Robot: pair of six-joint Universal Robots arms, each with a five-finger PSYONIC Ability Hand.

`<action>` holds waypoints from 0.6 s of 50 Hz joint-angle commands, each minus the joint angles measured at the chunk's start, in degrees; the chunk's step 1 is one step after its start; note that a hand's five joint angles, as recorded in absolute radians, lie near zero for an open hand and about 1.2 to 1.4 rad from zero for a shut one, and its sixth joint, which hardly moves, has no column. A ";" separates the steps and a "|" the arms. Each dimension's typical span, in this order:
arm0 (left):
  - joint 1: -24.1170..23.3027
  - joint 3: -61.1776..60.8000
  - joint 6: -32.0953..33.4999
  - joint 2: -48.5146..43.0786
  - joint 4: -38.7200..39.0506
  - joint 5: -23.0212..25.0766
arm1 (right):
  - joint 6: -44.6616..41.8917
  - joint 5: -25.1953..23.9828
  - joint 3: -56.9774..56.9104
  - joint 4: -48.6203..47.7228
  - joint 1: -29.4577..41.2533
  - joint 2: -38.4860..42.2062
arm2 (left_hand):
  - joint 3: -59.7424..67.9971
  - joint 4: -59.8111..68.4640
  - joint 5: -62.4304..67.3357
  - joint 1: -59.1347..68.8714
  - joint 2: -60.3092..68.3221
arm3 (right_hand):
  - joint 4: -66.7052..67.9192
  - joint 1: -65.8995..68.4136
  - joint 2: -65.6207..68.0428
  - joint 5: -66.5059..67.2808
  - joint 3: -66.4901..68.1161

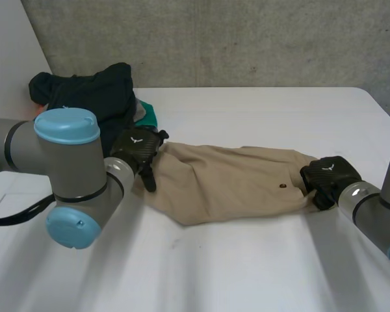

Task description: Fold the laundry.

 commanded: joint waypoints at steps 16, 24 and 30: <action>0.65 -3.98 -0.91 10.45 -0.11 1.07 | -30.45 9.15 -6.23 2.93 3.37 -5.47 | -1.76 -1.39 -2.76 -0.89 -1.52 | 12.08 18.89 12.84 13.97 13.45; 1.79 -5.56 -1.35 14.23 -0.11 1.07 | -37.93 -4.10 -5.89 -9.81 20.51 -3.54 | -1.76 -1.39 -2.76 -0.89 -1.52 | 12.08 18.89 12.84 13.97 13.45; 3.02 -6.44 -1.44 17.04 -0.11 0.99 | -37.58 -21.60 -4.65 -13.69 28.43 2.87 | -1.76 -1.39 -2.76 -0.89 -1.52 | 12.08 18.89 12.84 13.97 13.45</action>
